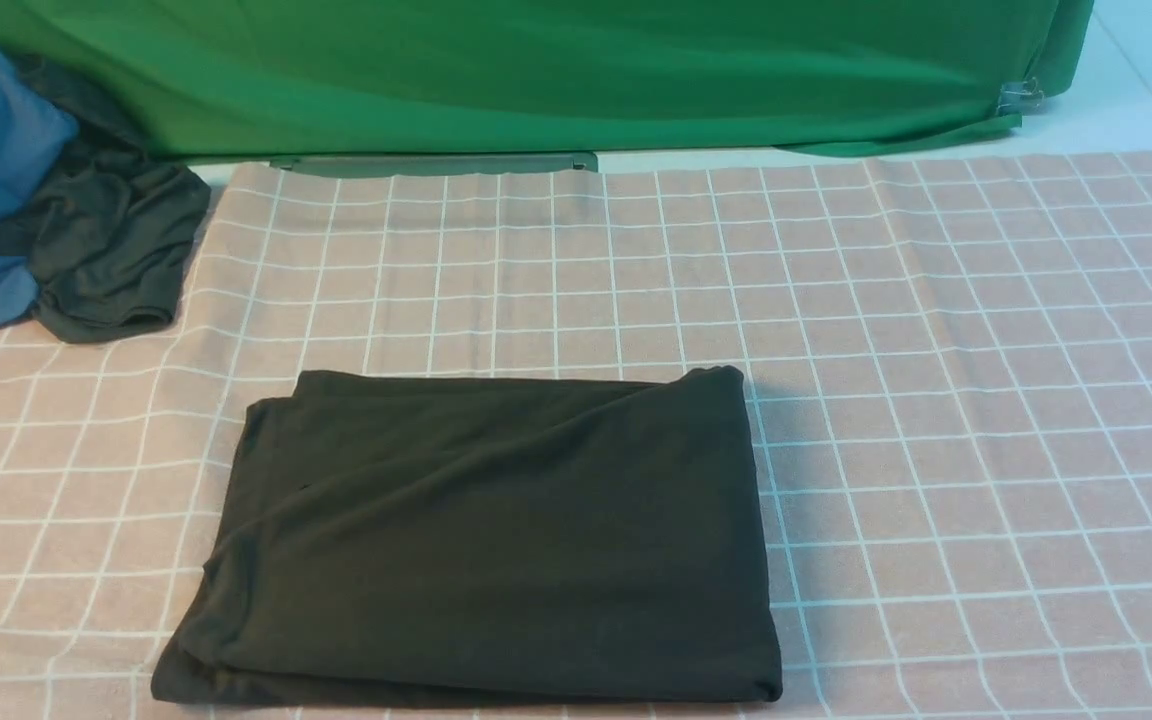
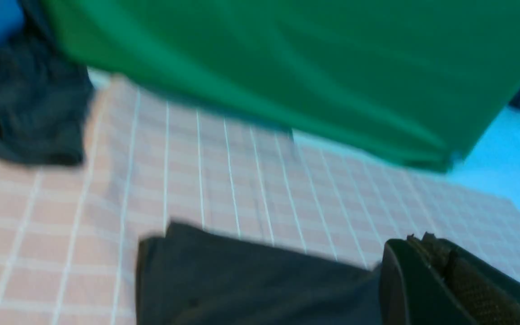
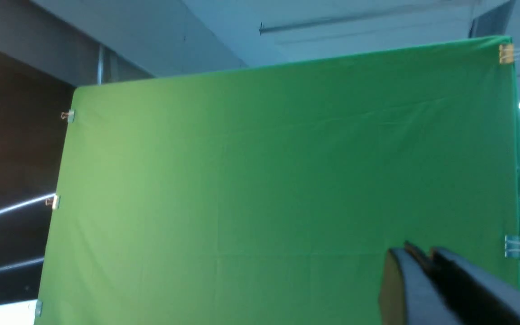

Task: Fold a long-sleeved shirt over a pink coffee tablecloth.

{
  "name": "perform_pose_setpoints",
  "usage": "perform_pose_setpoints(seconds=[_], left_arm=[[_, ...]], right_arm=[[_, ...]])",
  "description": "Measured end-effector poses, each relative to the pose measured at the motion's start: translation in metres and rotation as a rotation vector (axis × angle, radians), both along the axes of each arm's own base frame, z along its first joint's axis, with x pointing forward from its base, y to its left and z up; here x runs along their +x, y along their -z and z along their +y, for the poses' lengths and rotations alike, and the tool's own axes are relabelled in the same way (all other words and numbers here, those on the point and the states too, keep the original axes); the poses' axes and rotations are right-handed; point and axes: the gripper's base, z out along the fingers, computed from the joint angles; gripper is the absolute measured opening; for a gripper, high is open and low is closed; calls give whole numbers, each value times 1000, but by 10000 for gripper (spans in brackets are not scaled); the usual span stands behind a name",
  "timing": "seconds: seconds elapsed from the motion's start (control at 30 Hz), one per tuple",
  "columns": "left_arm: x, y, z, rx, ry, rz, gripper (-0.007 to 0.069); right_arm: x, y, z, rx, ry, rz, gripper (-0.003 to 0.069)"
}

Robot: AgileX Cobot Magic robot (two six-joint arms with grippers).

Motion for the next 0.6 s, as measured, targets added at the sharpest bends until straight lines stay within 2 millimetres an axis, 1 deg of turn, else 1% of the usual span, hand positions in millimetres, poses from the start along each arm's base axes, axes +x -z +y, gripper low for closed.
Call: perform_pose_setpoints(seconds=[0.03, 0.1, 0.23, 0.6], left_arm=[[-2, 0, 0, 2, -1, -8, 13], [-7, 0, 1, 9, -5, -32, 13], [-7, 1, 0, 8, -2, -19, 13], [-7, 2, 1, 19, -6, -9, 13]], right_arm=[[0, 0, 0, 0, 0, -1, 133], [0, 0, 0, 2, 0, -5, 181], [0, 0, 0, 2, 0, -5, 227], [0, 0, 0, 2, 0, -5, 235]])
